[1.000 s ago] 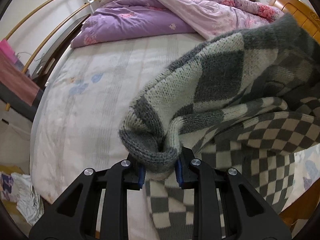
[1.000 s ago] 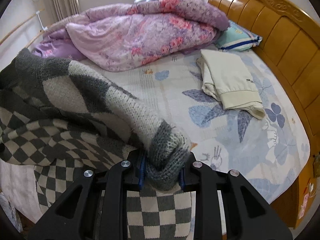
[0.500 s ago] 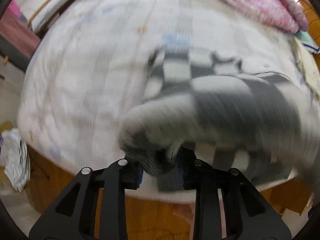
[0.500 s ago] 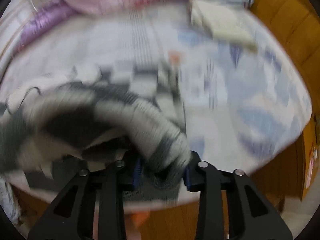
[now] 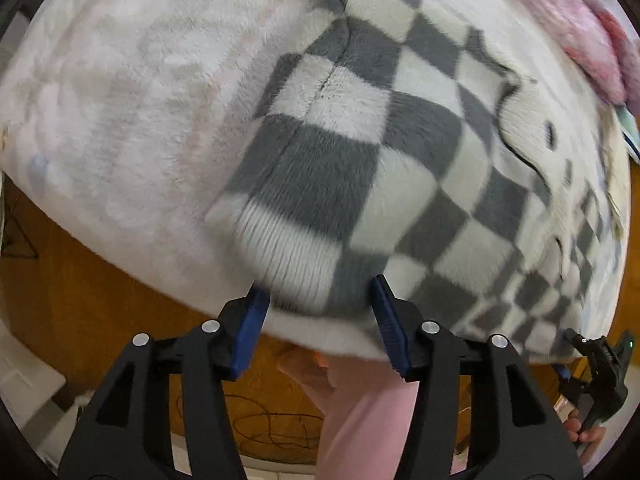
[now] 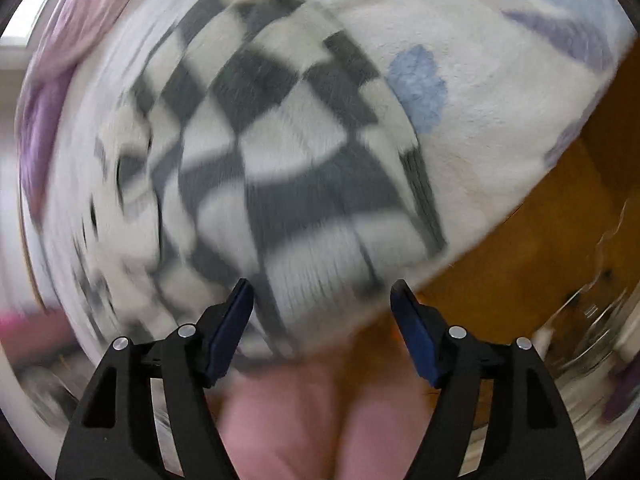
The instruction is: Fold large clothes
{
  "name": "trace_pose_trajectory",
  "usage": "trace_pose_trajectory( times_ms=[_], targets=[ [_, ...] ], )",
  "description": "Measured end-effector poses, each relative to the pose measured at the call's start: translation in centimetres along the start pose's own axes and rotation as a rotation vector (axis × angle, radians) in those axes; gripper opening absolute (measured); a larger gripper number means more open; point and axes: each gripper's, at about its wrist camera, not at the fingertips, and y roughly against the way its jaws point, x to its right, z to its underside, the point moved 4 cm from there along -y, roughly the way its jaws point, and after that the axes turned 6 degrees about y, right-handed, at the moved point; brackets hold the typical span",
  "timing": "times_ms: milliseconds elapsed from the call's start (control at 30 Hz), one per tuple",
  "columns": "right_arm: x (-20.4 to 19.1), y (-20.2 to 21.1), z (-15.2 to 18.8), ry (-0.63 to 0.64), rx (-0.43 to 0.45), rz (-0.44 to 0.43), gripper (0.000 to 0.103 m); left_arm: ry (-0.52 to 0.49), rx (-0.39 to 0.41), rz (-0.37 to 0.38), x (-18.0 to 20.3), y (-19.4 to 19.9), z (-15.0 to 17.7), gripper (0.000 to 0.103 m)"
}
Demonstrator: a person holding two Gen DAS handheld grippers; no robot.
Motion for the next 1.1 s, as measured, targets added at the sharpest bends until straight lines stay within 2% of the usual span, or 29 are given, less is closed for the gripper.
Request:
trace_pose_trajectory(
  times_ms=[33, 67, 100, 233, 300, 333, 367, 400, 467, 533, 633, 733, 833, 967, 1033, 1100],
  targets=[
    [0.0, -0.2, -0.7, -0.042, 0.013, -0.016, 0.049, 0.001, -0.001, 0.017, 0.4, -0.2, -0.4, 0.032],
    [-0.2, -0.3, -1.4, -0.071, 0.026, 0.020, 0.029, -0.002, -0.006, 0.016, 0.8, -0.6, -0.7, 0.020],
    [-0.2, -0.3, -1.6, -0.069, 0.029, 0.055, 0.027, -0.012, -0.027, -0.002, 1.1, -1.0, -0.8, 0.015],
    [-0.8, -1.0, -1.5, 0.027, 0.011, 0.202, 0.026, -0.031, -0.077, -0.076, 1.4, -2.7, 0.0, 0.014],
    [-0.3, -2.0, -1.2, 0.033, -0.005, 0.243, 0.028, -0.029, -0.097, -0.091, 1.4, -3.4, 0.1, 0.015],
    [0.0, -2.4, -1.4, 0.011, -0.016, 0.239, 0.031, -0.034, -0.107, -0.092, 1.4, -3.5, 0.1, 0.015],
    [0.0, -2.6, -1.6, 0.001, -0.036, 0.247, 0.040, -0.043, -0.114, -0.095, 1.6, -3.3, 0.0, 0.016],
    [0.1, -2.4, -2.1, -0.005, -0.066, 0.268, 0.058, -0.061, -0.127, -0.105, 1.7, -2.9, -0.3, 0.022],
    [-0.1, -1.5, -3.1, 0.006, -0.122, 0.329, 0.067, -0.136, -0.139, -0.126, 2.6, -1.3, -0.4, 0.029],
    [-0.7, 0.7, -4.1, 0.041, -0.112, 0.316, 0.068, -0.194, -0.138, -0.139, 3.0, 0.2, -0.5, 0.041],
    [-1.2, 4.2, -5.7, 0.051, -0.053, 0.361, 0.074, -0.200, -0.154, -0.126, 3.1, 2.0, -1.0, 0.041],
    [-2.5, 7.0, -8.5, 0.044, 0.030, 0.332, 0.074, -0.163, -0.186, -0.106, 3.4, 2.7, -2.6, 0.041],
    [-4.2, 8.3, -12.5, 0.075, 0.083, 0.315, 0.074, -0.157, -0.224, -0.082, 3.9, 3.8, -4.6, 0.041],
    [-5.3, 8.2, -16.0, 0.125, 0.091, 0.315, 0.074, -0.179, -0.269, -0.049, 4.9, 5.8, -5.3, 0.042],
    [-5.5, 7.7, -17.0, 0.154, 0.082, 0.322, 0.074, -0.196, -0.266, -0.066, 5.1, 7.2, -5.2, 0.052],
    [-6.2, 6.8, -17.6, 0.178, 0.064, 0.337, 0.075, -0.226, -0.218, -0.080, 5.0, 9.0, -5.9, 0.062]
  ],
)
